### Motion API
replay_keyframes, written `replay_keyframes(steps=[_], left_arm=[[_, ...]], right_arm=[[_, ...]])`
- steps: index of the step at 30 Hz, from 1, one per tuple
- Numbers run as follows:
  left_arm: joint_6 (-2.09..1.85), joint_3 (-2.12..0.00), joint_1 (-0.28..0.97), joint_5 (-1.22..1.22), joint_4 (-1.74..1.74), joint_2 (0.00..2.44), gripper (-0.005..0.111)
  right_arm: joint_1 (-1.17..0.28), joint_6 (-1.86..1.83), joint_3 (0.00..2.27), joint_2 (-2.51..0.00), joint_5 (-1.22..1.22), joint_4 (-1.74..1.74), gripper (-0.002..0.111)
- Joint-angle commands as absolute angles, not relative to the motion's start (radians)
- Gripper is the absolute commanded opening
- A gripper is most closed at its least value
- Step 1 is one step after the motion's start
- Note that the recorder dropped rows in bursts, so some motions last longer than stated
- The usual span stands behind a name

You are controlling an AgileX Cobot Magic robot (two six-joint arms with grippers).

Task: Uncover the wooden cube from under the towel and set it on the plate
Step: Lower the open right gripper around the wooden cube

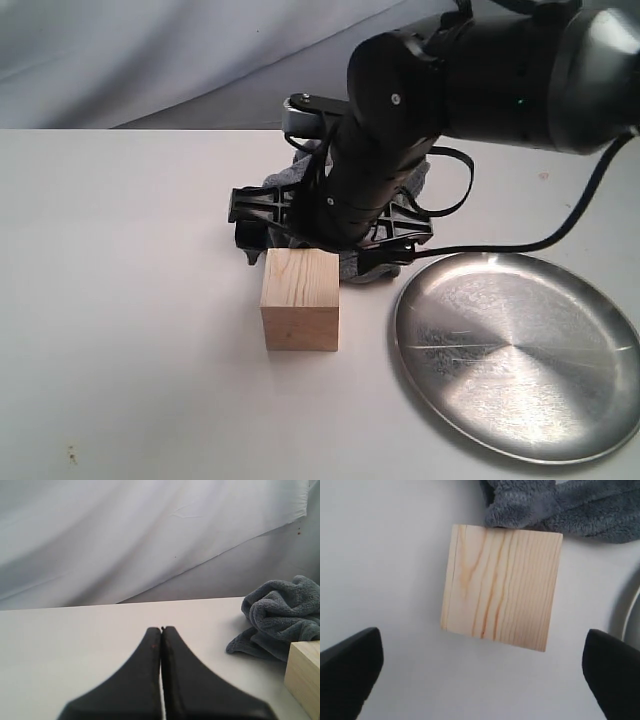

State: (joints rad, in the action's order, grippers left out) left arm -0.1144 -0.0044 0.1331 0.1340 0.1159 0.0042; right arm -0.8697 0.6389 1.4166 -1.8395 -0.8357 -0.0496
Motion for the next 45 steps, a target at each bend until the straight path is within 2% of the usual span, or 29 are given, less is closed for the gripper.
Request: replay_keyframes(steps=[1, 5, 12, 45], left_arm=[[-0.112, 0.000, 0.138, 0.131, 0.118, 0.000, 0.000], [-0.112, 0.000, 0.138, 0.131, 0.118, 0.000, 0.000], [-0.112, 0.000, 0.138, 0.131, 0.118, 0.000, 0.000], [-0.112, 0.000, 0.138, 0.131, 0.118, 0.000, 0.000]], right_arm=[[-0.875, 0.640, 1.478, -1.890, -0.830, -0.046, 0.101], [-0.887, 0.633, 1.579, -1.961, -0.893, -0.043, 0.101], [-0.887, 0.637, 1.738, -2.057, -1.145, 0.083, 0.101], [-0.885, 0.640, 1.759, -2.184, -1.058, 0.051, 0.101]])
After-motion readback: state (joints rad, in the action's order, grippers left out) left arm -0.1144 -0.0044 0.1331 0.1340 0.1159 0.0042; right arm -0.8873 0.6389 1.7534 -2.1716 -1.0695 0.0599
